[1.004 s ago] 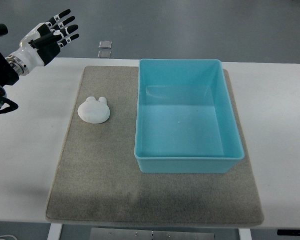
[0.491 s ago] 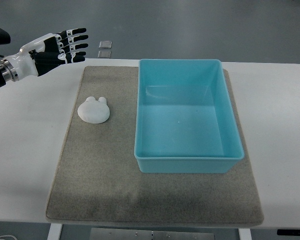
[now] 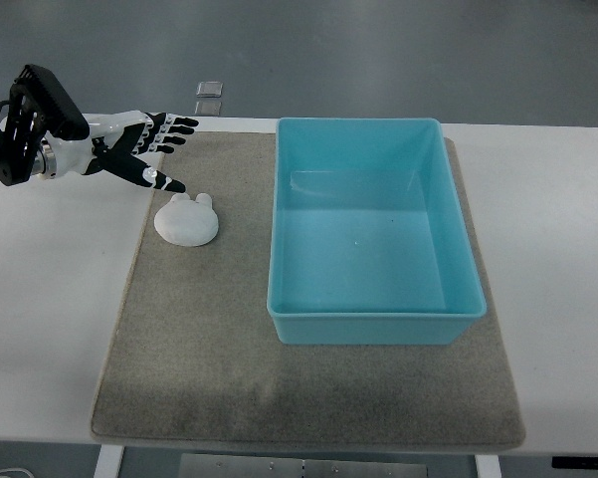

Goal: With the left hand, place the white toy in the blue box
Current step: 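Lower the left hand onto the white bunny toy, then close the left hand fingers around the white bunny toy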

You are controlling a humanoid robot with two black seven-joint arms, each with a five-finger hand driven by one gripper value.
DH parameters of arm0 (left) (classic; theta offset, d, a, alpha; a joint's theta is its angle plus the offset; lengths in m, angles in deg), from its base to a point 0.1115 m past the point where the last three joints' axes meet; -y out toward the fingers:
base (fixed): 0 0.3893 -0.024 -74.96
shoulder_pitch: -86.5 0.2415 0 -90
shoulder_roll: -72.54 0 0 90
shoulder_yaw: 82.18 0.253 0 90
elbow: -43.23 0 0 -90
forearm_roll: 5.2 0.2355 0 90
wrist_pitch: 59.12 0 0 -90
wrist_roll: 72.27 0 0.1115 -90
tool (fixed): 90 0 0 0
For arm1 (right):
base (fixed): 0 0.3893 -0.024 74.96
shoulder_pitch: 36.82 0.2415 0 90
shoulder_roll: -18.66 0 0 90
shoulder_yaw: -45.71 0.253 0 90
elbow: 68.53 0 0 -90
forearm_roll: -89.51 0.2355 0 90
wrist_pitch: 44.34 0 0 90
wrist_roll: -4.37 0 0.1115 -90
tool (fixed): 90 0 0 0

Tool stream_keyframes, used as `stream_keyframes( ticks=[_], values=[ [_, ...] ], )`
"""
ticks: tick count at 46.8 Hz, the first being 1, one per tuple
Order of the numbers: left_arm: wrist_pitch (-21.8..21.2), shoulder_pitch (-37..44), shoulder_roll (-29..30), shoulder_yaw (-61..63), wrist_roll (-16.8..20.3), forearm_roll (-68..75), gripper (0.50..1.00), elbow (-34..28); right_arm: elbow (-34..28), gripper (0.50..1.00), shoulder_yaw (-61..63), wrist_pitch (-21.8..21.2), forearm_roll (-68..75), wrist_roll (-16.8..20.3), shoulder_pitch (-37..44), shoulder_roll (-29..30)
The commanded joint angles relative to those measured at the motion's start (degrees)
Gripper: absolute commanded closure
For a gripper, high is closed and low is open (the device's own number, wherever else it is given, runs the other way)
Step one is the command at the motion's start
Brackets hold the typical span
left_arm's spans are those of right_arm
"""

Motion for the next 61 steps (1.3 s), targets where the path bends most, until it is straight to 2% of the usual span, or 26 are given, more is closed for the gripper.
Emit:
stream_keyframes(
  ticks=[1, 11, 27, 40, 46, 61],
  values=[
    [-0.72, -0.24, 0.89, 0.03, 0.08, 6.23, 0.519, 2.24, -0.03, 0.564, 0.01, 0.0, 0.0, 0.0, 0.0, 0.0],
    [-0.81, -0.86, 2.3, 0.03, 0.0, 16.61, 0.525, 6.55, 0.06, 0.564, 0.01, 0.0, 0.0, 0.0, 0.0, 0.0],
    [-0.81, -1.56, 2.3, 0.03, -0.09, 30.06, 0.544, 7.17, -0.03, 0.564, 0.01, 0.0, 0.0, 0.0, 0.0, 0.0],
    [-0.72, -1.39, 4.06, 1.52, -0.53, 30.59, 0.564, 10.95, -0.03, 0.564, 0.01, 0.0, 0.0, 0.0, 0.0, 0.0],
    [-0.9, -1.21, 4.06, 1.7, -0.79, 30.94, 0.6, 11.39, -0.03, 0.564, -0.08, 0.0, 0.0, 0.0, 0.0, 0.0],
    [-4.32, -1.21, 3.62, 4.51, -1.06, 32.26, 0.632, 10.95, -0.03, 0.564, 0.01, 0.0, 0.0, 0.0, 0.0, 0.0]
  ],
)
